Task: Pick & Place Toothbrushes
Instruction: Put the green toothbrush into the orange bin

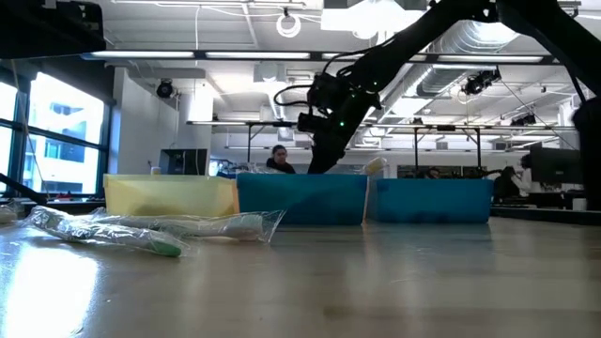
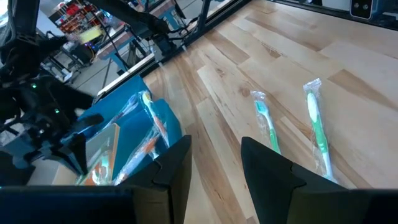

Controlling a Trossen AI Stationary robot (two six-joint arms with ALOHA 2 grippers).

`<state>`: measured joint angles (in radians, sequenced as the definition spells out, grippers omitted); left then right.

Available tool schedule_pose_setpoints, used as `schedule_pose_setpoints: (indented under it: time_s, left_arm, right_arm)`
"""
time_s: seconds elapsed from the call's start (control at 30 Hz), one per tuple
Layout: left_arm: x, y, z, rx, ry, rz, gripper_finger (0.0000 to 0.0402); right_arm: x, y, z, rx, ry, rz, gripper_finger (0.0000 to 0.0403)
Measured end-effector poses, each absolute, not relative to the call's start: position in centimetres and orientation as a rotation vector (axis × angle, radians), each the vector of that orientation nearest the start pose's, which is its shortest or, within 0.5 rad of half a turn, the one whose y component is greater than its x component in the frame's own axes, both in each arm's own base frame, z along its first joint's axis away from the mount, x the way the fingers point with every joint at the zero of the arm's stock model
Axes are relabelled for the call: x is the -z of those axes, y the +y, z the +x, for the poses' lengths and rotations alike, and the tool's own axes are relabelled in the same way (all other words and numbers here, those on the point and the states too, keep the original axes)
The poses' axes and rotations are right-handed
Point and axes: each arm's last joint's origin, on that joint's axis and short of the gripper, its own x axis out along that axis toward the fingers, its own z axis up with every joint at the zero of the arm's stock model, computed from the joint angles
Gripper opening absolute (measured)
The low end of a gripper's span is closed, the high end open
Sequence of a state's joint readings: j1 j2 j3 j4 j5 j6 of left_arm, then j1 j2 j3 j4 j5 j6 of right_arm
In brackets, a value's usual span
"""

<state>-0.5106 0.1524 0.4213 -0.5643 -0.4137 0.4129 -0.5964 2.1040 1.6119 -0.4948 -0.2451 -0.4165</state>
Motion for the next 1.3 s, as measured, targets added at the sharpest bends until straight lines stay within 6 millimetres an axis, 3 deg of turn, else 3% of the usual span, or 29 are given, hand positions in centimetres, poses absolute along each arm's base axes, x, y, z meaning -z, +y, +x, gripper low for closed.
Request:
schedule_pose_setpoints:
  time_s: [0.17, 0.43, 0.6, 0.93, 1.3]
  left_arm:
    - [-23.9, -2.4, 6.6, 0.151, 0.242, 0.542, 0.0134]
    - [-23.8, -2.4, 6.6, 0.154, 0.257, 0.549, 0.0134]
    - [-23.8, -2.4, 6.6, 0.155, 0.257, 0.549, 0.0134]
    - [-23.8, -2.4, 6.6, 0.158, 0.255, 0.548, 0.0134]
    - [-24.2, -2.4, 6.7, 0.143, 0.213, 0.491, 0.0134]
  right_arm:
    - [-19.0, -25.0, 38.0, 0.208, 0.94, -0.028, 0.0042]
    - [-19.1, -24.3, 38.4, 0.197, 0.944, -0.041, 0.0116]
    - [-20.2, -23.7, 38.2, 0.236, 0.966, -0.073, 0.0125]
    - [-26.5, -20.6, 37.5, 0.248, 0.845, -0.101, 0.0097]
    - [-32.7, -14.0, 37.3, 0.175, 0.65, 0.01, 0.0089]
